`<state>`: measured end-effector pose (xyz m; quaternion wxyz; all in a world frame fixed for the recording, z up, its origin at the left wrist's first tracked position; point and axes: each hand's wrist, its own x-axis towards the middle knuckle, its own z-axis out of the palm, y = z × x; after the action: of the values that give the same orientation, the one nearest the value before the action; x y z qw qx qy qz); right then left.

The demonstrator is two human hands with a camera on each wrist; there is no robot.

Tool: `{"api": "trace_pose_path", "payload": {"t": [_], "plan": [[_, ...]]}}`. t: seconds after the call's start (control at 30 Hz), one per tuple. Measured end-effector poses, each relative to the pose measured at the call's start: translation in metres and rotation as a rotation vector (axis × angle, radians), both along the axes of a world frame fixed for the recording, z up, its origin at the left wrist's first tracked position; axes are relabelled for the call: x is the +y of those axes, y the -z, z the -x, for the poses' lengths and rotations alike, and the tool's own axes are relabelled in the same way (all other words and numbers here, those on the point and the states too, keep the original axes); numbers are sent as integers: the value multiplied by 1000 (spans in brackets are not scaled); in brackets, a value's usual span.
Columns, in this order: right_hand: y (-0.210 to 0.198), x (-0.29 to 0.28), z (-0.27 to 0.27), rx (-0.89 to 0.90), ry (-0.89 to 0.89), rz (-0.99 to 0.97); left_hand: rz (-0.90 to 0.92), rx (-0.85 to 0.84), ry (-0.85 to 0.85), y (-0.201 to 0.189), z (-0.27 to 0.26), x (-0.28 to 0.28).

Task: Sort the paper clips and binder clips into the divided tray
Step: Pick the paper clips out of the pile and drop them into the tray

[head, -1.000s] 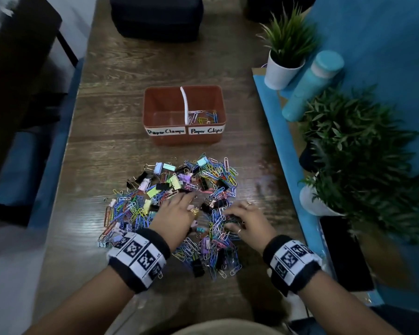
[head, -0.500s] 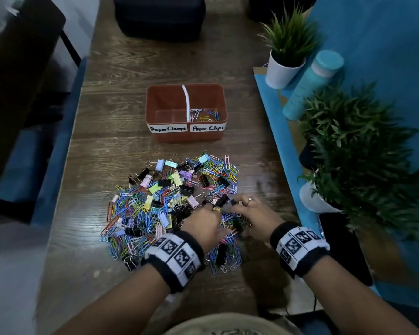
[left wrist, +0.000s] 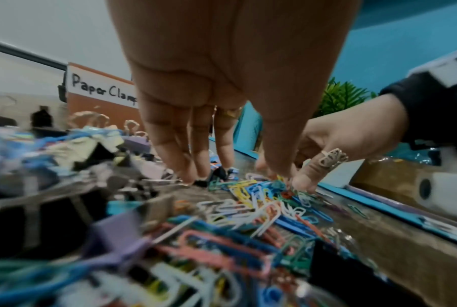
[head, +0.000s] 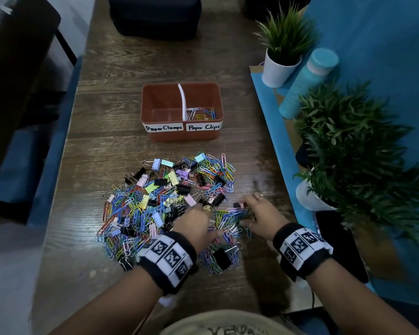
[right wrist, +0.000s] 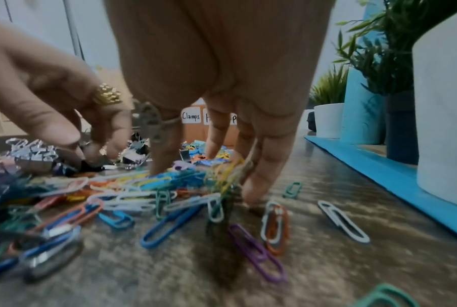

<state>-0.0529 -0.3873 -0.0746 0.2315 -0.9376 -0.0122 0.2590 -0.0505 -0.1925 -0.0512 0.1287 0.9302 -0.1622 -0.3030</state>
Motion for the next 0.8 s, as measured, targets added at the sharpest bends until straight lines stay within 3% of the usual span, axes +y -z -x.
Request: {"api": "trace_pose_path", "payload": {"t": [0.1, 0.17, 0.47, 0.7, 0.8], "plan": [[-1, 7, -2, 90, -72, 96, -41, 41, -3, 0, -2, -29], [8, 11, -4, 49, -148, 190, -112, 79, -8, 6, -2, -44], [14, 12, 6, 82, -113, 286, -110, 28, -7, 27, -4, -53], [-10, 11, -1, 115, 56, 152, -52, 73, -43, 23, -21, -43], [-27, 14, -9, 78, 115, 98, 70, 125, -137, 14, -28, -33]]}}
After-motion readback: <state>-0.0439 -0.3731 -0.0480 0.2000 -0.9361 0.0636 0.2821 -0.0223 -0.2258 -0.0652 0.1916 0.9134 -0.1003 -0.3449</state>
